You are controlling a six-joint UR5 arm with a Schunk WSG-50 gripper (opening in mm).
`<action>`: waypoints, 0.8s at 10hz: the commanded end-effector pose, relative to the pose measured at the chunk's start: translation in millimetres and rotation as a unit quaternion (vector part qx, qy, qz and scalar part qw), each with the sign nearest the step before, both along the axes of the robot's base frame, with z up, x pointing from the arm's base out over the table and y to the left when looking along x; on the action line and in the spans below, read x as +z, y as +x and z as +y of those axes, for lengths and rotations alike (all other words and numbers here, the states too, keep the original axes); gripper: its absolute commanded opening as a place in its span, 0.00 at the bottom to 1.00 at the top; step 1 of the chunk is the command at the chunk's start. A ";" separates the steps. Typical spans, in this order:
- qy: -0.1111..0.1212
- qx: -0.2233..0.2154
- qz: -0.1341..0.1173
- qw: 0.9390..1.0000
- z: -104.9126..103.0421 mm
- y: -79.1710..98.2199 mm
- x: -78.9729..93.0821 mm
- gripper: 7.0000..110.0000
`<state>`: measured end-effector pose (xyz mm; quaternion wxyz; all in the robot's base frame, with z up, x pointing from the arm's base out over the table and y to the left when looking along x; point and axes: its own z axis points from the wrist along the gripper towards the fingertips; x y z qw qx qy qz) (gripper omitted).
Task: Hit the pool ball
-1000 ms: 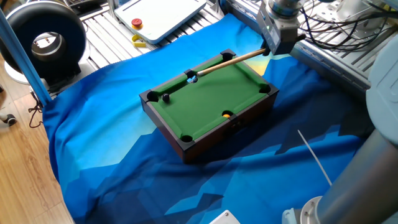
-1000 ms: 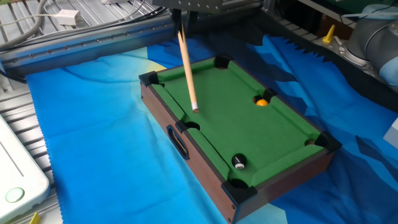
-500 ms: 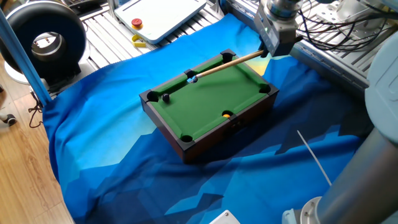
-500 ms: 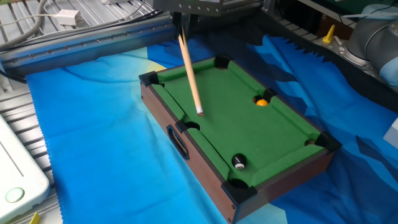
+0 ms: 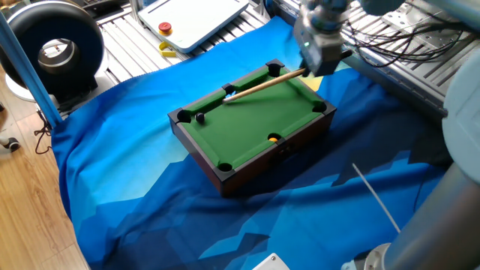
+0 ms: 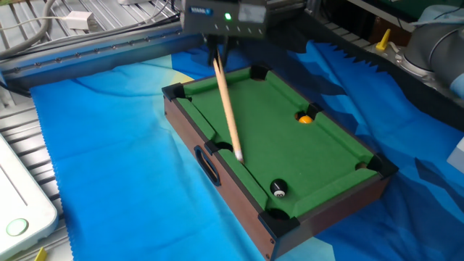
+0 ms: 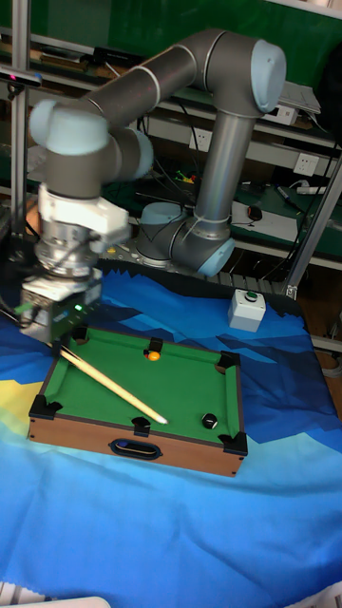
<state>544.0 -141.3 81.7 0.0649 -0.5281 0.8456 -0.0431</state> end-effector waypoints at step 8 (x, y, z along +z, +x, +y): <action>0.012 -0.052 -0.032 0.998 94.8 48.7 -9.6 0.00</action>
